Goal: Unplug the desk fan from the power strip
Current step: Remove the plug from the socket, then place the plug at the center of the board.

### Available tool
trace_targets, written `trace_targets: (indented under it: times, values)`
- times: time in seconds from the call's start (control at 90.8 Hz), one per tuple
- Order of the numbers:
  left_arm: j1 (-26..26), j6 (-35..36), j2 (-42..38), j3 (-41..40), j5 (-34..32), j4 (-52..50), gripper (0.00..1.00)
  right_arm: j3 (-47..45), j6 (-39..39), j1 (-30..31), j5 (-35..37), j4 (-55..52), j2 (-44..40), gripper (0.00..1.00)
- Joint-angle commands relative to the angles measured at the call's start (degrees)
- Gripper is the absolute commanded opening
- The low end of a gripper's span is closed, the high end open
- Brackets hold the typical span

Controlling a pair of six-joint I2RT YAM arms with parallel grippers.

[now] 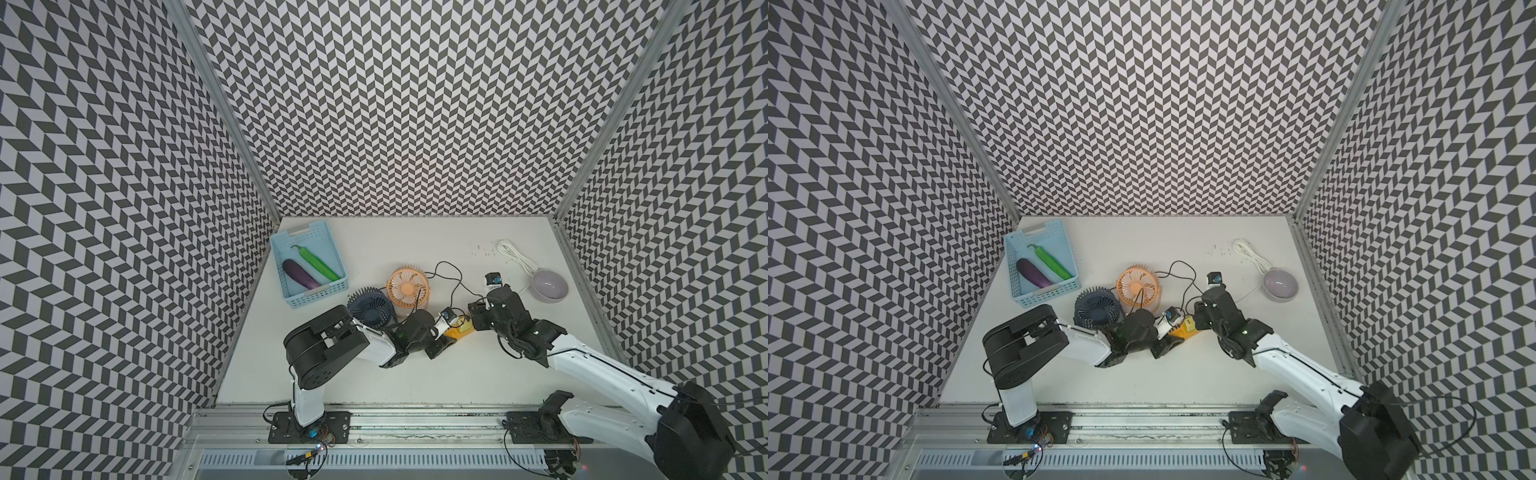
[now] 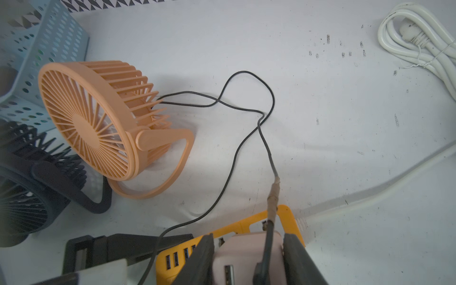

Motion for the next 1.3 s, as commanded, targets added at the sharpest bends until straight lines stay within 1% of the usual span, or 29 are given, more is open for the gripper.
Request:
trace_targets:
  times: [0.0,0.077,0.198,0.264,0.308,0.441,0.54,0.595,0.705,0.859,1.002,1.046,1.058,1.08,1.113,1.168,1.289]
  values:
    - [-0.01,-1.04,1.0,0.14,-0.89,-2.53,0.15,0.97,1.71,-4.71,-4.74,5.04,-1.96,0.19]
    - [-0.06,-1.12,0.81,0.0,-0.96,-2.59,0.15,1.04,2.11,-8.53,-8.67,7.44,-1.49,0.2]
    - [-0.24,-1.21,0.72,0.07,-1.11,-3.07,0.15,3.22,3.61,-11.89,-11.97,9.27,2.18,0.2]
    - [-0.46,-1.28,0.63,0.14,-1.24,-3.27,0.16,2.72,5.54,-14.22,-15.06,13.13,4.38,0.21]
    - [-0.69,-1.22,0.59,0.17,-1.44,-3.29,0.16,2.33,6.9,-16.02,-17.82,16.22,6.57,0.21]
    - [-0.92,-1.21,0.47,0.0,-1.85,-3.5,0.17,3.14,10.41,-20.85,-29.33,22.87,14.79,0.22]
    - [-0.93,-1.25,0.37,-0.32,-2.3,-3.38,0.17,4.2,12.46,-22.6,-34.18,26.5,20.62,0.24]
    - [-0.99,-1.22,0.37,-0.23,-2.37,-3.6,0.18,4.39,12.95,-22.84,-34.48,27.88,22.3,0.26]
    - [-0.94,-1.14,0.31,-0.17,-2.49,-3.7,0.18,4.62,13.41,-23.61,-34.88,29.14,24.14,0.38]
    - [-0.99,-1.18,0.44,-0.19,-2.46,-3.54,0.17,4.98,14.53,-24.93,-37.27,30.28,26.57,0.49]
    - [-0.94,-1.13,0.62,-0.13,-2.54,-3.62,0.18,5.99,14.29,-25.17,-35.93,28.07,26.89,0.61]
    - [-0.94,-1.19,0.71,-0.02,-2.62,-3.79,0.18,6.2,13.95,-25.22,-34.63,26.77,26.11,0.66]
    - [-0.94,-1.16,0.75,0.0,-2.62,-3.83,0.17,6.32,13.85,-25.28,-34.41,26.49,25.81,0.69]
    - [-0.94,-1.13,0.78,0.08,-2.62,-3.87,0.17,6.54,13.65,-25.3,-33.95,25.63,25.31,0.78]
    - [-0.99,-1.07,0.86,0.17,-2.62,-3.86,0.17,7.05,13.2,-25.36,-33.37,24.23,24.56,0.83]
    - [-0.94,-1.04,0.96,0.11,-2.61,-3.78,0.17,7.46,12.47,-25.4,-32.61,22.23,23.07,0.85]
    - [-0.97,-1.14,1.1,0.29,-2.54,-3.86,0.18,6.95,11.43,-25.37,-30.95,19.82,18.31,0.85]
